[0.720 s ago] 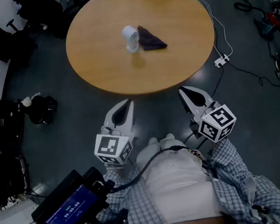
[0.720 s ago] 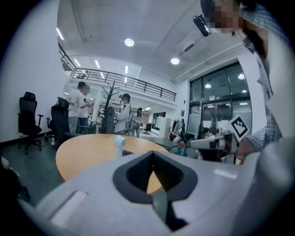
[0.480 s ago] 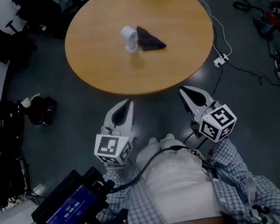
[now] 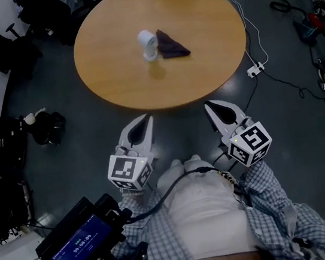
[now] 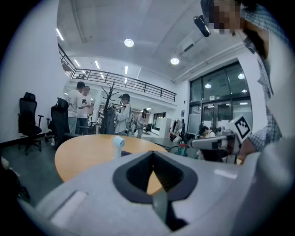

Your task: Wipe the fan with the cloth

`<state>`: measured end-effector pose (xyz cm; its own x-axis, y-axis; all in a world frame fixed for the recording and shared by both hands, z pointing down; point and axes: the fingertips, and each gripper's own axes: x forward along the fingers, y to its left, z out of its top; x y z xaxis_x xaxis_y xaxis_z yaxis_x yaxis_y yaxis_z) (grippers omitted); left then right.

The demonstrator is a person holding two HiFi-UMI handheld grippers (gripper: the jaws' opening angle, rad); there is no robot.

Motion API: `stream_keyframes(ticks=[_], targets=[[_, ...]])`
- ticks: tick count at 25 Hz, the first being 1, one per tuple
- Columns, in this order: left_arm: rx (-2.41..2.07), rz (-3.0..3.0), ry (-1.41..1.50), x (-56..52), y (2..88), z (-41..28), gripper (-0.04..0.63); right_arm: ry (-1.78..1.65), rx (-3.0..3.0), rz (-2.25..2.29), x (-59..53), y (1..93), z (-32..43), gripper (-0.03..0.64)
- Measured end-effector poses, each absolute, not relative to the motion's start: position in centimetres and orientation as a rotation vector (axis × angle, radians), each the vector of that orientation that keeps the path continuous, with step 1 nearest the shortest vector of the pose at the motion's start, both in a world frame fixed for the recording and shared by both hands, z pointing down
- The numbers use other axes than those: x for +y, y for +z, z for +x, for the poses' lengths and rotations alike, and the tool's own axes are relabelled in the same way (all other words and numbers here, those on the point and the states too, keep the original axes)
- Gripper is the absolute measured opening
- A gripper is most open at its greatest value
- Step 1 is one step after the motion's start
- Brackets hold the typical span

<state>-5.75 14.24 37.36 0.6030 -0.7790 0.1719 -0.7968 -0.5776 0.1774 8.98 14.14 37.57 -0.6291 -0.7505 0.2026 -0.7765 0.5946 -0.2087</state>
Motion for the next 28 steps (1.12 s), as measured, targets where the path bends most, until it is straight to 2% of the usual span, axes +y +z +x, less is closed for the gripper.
stream_keyframes(ticks=[18,23,28], targets=[[-1.39,2.605,0.154,17.9,36.3,-3.5,0.0,0.474,-2.748,1.319,17.4,37.7,12.9,0.003],[-1.395,2.588,0.139,14.4,36.2,-6.8,0.0,0.483,-2.741,1.313,14.2,37.8,9.7,0.003],[-1.394,2.604,0.13,12.6,36.2,-6.9,0.0,0.445,-2.744,1.322,13.1,37.6,9.4,0.003]])
